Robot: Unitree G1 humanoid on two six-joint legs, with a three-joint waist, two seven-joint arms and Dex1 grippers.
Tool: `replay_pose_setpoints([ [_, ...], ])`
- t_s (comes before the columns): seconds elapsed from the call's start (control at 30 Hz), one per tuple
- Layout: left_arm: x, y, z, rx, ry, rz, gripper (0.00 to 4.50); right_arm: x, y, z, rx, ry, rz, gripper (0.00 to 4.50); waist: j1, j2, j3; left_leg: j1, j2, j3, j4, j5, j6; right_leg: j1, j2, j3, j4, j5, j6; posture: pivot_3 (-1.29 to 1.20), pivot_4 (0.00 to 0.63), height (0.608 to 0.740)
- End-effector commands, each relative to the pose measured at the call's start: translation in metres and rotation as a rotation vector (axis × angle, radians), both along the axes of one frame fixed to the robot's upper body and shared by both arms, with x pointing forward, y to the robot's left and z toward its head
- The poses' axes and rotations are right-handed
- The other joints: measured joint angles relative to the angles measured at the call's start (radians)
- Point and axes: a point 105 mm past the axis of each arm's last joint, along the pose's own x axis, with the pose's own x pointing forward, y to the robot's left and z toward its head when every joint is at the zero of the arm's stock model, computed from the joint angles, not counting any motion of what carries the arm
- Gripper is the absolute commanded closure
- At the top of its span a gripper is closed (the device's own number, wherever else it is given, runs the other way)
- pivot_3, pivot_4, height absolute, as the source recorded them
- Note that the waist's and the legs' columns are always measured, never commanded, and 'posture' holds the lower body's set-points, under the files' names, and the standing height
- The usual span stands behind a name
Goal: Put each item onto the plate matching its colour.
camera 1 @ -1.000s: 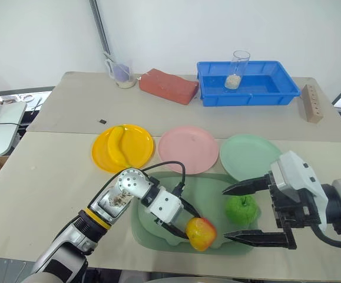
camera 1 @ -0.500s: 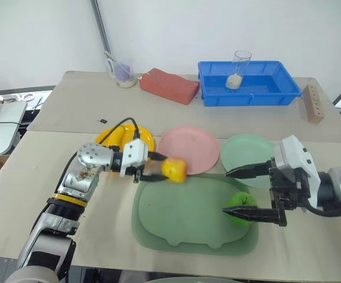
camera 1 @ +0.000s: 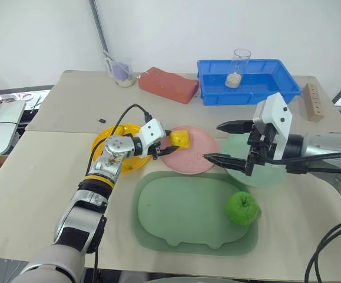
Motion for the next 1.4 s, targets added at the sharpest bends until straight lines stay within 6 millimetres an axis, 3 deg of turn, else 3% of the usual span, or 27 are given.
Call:
replay_pose_setpoints([
  [0.03,0.004,-0.002,0.024,-0.029,-0.077,-0.024,0.49,0.004,-0.002,0.004,-0.004,-0.032,-0.021,0.00,0.001,0.000,0.000,0.000,0.000,0.000,0.000,0.000,0.000,0.000,0.000,0.000,0.000,0.000,0.000,0.00,0.150,0.740],
  [0.07,0.004,-0.002,0.026,-0.033,-0.080,-0.031,0.05,0.004,-0.004,0.003,-0.003,-0.030,-0.028,0.00,0.001,0.001,0.000,0.000,0.000,0.000,0.000,0.000,0.000,0.000,0.000,0.000,0.000,0.000,0.000,0.00,0.150,0.740],
  [0.33,-0.006,0.017,0.053,-0.017,-0.166,-0.101,0.01,0.000,-0.026,-0.015,-0.044,0.007,-0.057,0.00,-0.001,0.001,-0.001,0.000,0.000,0.000,0.000,0.000,0.000,0.000,0.000,0.000,0.000,0.000,0.000,0.00,0.150,0.740],
  [0.6,-0.084,0.024,0.063,0.083,-0.082,-0.472,0.01,-0.054,-0.046,-0.041,-0.176,0.242,0.115,0.00,-0.002,0.002,0.000,0.003,0.000,0.000,0.000,0.000,0.000,0.003,0.000,0.000,0.001,0.000,0.001,0.00,0.150,0.740],
  [0.83,-0.131,0.020,0.058,0.161,-0.102,-0.680,0.01,-0.063,-0.066,-0.067,-0.294,0.299,0.071,0.00,-0.002,-0.002,0.002,0.006,0.000,0.000,0.001,0.000,0.000,0.003,-0.001,0.000,-0.002,-0.001,0.002,0.00,0.150,0.740],
  [1.2,-0.147,0.011,0.057,0.157,-0.095,-0.768,0.01,-0.061,-0.081,-0.098,-0.359,0.334,0.014,0.00,-0.003,-0.003,0.002,0.006,0.000,0.000,0.001,0.000,0.000,0.003,-0.001,0.000,-0.002,-0.001,0.002,0.00,0.150,0.740],
  [1.4,-0.150,0.009,0.059,0.130,-0.081,-0.770,0.01,-0.058,-0.079,-0.109,-0.369,0.343,-0.009,0.00,-0.003,-0.003,0.002,0.006,0.000,0.000,0.001,0.000,0.000,0.003,-0.001,0.000,-0.002,-0.001,0.002,0.00,0.150,0.740],
])
